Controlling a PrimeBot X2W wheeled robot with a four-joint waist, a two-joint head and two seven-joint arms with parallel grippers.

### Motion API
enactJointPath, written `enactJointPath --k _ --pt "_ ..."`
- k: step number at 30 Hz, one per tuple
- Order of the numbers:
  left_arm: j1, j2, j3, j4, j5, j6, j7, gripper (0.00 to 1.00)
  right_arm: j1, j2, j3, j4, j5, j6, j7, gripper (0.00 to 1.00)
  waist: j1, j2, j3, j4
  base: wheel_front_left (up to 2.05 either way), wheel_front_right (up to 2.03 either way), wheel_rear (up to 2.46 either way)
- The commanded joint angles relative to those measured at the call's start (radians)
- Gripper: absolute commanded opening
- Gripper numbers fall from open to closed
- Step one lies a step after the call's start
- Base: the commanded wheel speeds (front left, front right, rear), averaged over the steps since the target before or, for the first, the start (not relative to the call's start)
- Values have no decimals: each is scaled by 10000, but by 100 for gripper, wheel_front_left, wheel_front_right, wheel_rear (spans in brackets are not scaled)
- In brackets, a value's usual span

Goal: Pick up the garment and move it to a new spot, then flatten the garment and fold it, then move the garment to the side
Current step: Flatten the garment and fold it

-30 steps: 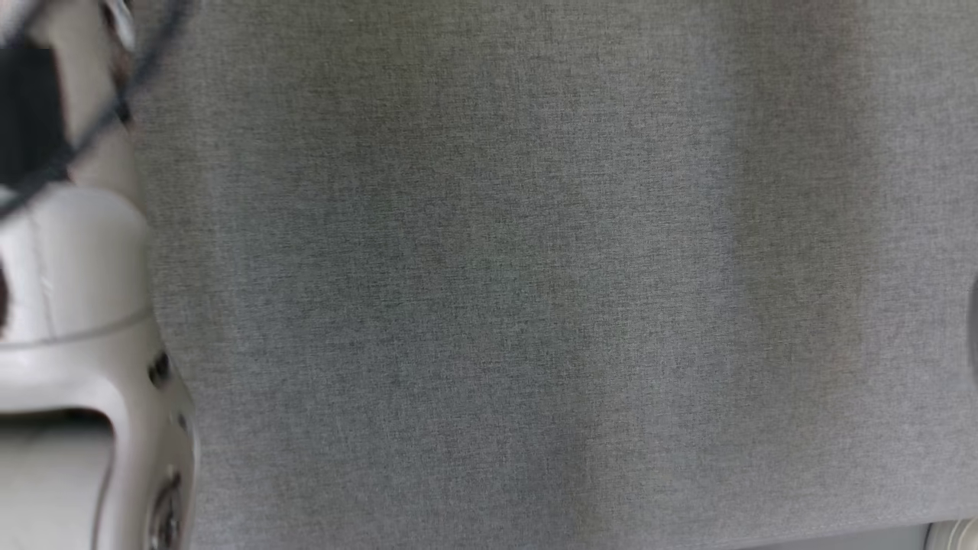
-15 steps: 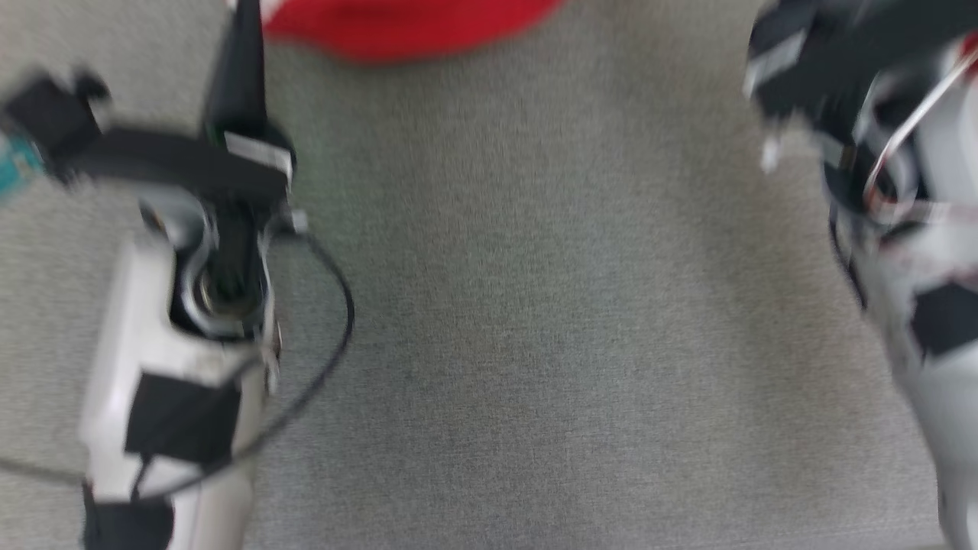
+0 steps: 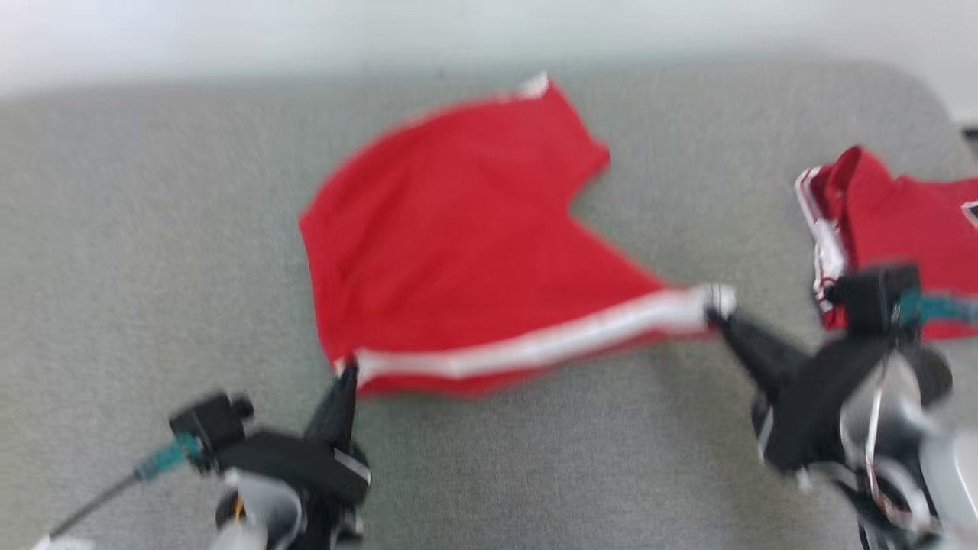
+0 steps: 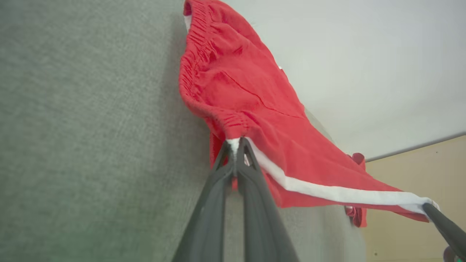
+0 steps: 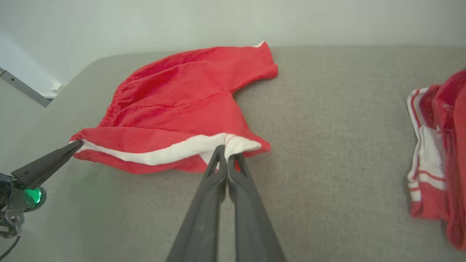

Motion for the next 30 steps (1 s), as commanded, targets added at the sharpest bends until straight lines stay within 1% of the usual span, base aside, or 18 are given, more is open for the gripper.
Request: enactJointPath --k 1,6,9,10,14,16,19,22,25,28,30 --pt "358 97 -31 -40 119 185 106 0 578 137 -180 -365 -124 -17 486 0 6 3 -824 9 0 0 0" --pt "1569 321 -248 -397 63 798 785 0 2585 746 -915 -1707 -388 -17 2354 0 6 3 -1101 11 0 0 0" --pt "2307 511 -305 -858 -24 1185 1231 0 3585 1205 -1213 -2282 -340 -17 3177 0 6 3 -1205 31 0 0 0" --pt "2307 511 -305 -858 -24 1185 1231 0 3585 1205 -1213 -2282 -340 -17 3177 0 6 3 -1205 31 0 0 0" --pt "3272 827 -386 -1676 -146 1691 1856 0 4601 1766 -1531 -2862 -345 -17 4001 0 6 3 -1279 71 0 0 0" --pt "3607 879 -332 -2193 -217 1834 1928 0 4829 1909 -1677 -3127 -418 -17 4185 0 6 3 -1287 100 0 0 0" --pt "3877 826 -75 -2887 -408 1825 1682 0 4669 1856 -1781 -3393 -631 -17 4053 0 6 3 -1221 208 0 0 0" --pt "3692 657 -29 -3243 -430 1871 1492 0 4092 1687 -1857 -3261 -826 -17 3764 0 6 3 -1079 386 0 0 0" --pt "3179 413 -92 -3411 -398 1823 1316 0 3198 1322 -1736 -2813 -993 -17 3450 0 6 3 -871 600 0 0 0" --pt "2594 123 -75 -3308 -256 1899 869 0 2109 950 -1589 -2061 -1059 -17 3106 0 6 3 -600 832 0 0 0" --pt "2140 -48 -230 -3149 -206 1931 770 0 1314 962 -1622 -1385 -1032 -17 2740 0 6 3 -399 997 0 0 0"
